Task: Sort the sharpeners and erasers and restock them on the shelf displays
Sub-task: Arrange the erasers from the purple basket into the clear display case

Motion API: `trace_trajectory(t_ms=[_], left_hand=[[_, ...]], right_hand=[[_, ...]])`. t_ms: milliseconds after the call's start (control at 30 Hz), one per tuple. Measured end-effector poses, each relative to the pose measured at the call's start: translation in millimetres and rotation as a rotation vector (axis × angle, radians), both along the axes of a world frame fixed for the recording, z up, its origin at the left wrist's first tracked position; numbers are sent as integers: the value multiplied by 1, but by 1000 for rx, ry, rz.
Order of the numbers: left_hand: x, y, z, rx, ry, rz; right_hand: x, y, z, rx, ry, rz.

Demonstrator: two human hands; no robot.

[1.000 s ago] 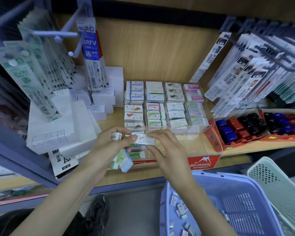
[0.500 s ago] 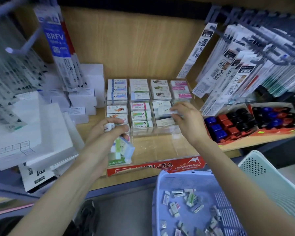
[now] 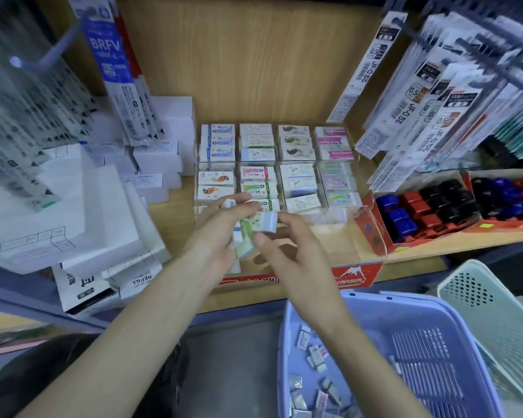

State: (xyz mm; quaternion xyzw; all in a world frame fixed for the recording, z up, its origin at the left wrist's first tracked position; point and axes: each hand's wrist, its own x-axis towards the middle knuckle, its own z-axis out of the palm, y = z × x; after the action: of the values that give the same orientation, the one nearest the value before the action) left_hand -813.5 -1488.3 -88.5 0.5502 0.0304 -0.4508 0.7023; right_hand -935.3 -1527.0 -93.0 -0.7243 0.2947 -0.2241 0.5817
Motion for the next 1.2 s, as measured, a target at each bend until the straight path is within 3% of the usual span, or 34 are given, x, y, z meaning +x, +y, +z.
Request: trace_trajectory(t_ms=[167, 400, 567, 667, 767, 867, 1033, 1200], left_hand=[[-9, -5, -3, 18, 36, -61], [-11, -8, -4, 46, -12, -22], [-8, -7, 1, 19, 43, 29], [-8, -6, 3, 114, -61, 32], [-11, -4, 7, 194, -288, -72], [-14, -3, 10, 205, -400, -156], [-13, -3, 7, 214, -451, -252], [-16, 1, 8, 184, -388, -433]], right_hand=[[4, 0, -1, 131, -128, -143], [2, -5, 1, -8, -41, -86], [-8, -18, 2, 190, -201, -107], [-12, -21, -2, 229, -234, -106], [-14, -22, -5, 217, -234, -80], [-15, -21, -7, 213, -240, -88], [-17, -22, -12, 262, -280, -200], [-13, -30, -14, 417, -374, -358]])
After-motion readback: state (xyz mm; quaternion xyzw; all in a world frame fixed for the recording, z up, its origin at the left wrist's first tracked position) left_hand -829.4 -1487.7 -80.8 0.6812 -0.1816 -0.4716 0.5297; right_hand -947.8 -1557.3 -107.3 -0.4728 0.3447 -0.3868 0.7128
